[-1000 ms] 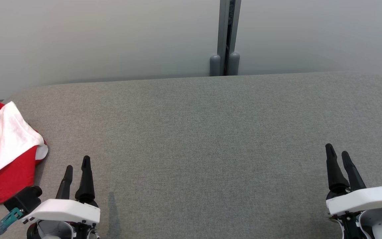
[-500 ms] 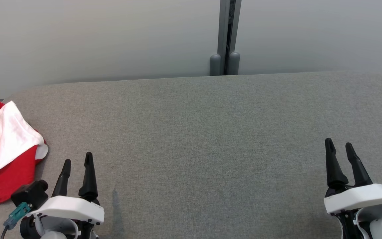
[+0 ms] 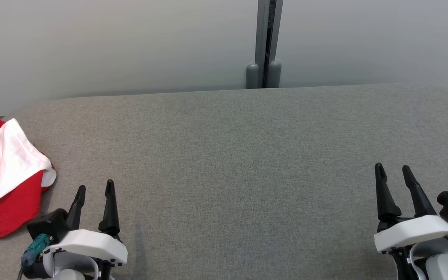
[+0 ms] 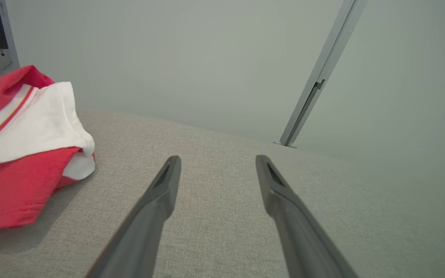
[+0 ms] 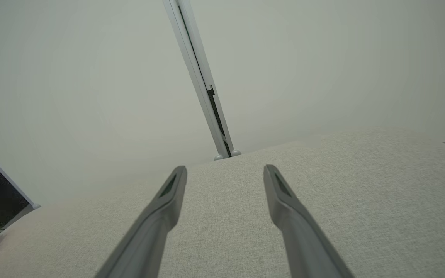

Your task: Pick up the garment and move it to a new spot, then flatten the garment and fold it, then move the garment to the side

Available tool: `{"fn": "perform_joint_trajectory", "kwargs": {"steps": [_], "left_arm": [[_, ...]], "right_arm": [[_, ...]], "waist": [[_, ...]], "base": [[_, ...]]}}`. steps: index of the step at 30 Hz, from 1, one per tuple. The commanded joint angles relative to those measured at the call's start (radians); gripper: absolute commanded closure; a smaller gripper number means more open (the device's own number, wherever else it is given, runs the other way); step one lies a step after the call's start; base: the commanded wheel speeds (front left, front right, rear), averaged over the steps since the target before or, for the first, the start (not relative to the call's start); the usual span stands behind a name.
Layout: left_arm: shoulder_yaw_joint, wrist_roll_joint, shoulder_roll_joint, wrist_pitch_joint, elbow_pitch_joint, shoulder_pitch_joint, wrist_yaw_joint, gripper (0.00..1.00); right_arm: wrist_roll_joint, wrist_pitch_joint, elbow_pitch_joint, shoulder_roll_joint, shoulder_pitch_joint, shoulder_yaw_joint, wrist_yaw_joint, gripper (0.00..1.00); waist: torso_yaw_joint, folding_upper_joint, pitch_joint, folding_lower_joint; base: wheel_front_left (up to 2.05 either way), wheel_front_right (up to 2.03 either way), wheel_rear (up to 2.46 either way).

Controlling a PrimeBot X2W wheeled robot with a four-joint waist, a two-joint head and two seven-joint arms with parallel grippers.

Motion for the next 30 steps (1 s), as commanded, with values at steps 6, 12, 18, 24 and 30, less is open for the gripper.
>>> {"fn": "perform_joint_trajectory", "kwargs": {"steps": [6, 12, 18, 24, 30], "left_arm": [[-0.004, 0.076, 0.009, -0.020, 0.005, -0.031, 0.011, 0.00], [-0.008, 0.128, 0.010, -0.031, 0.007, -0.031, 0.019, 0.00], [-0.007, 0.167, 0.011, -0.042, 0.015, -0.030, 0.025, 0.00], [-0.004, 0.213, 0.013, -0.054, 0.032, -0.032, 0.028, 0.00], [-0.001, 0.253, 0.013, -0.065, 0.045, -0.035, 0.032, 0.00]], "right_arm": [[-0.073, -0.021, -0.001, -0.005, -0.020, -0.001, 0.002, 0.00], [-0.129, -0.034, 0.004, -0.006, -0.022, 0.000, 0.002, 0.00], [-0.171, -0.044, 0.013, -0.006, -0.023, -0.004, 0.002, 0.00], [-0.224, -0.056, 0.028, -0.006, -0.022, -0.006, 0.002, 0.00], [-0.270, -0.068, 0.036, -0.004, -0.024, -0.011, 0.002, 0.00]], "waist": [[0.000, 0.0000, -0.001, 0.0000], [0.000, 0.0000, -0.002, 0.0000], [-0.001, 0.0000, -0.005, 0.0000], [-0.004, 0.0000, -0.005, -0.0001], [-0.004, 0.0000, -0.007, -0.0001]], "base": [[0.00, 0.00, 0.00], [0.00, 0.00, 0.00], [0.00, 0.00, 0.00], [0.00, 0.00, 0.00], [0.00, 0.00, 0.00]]}}
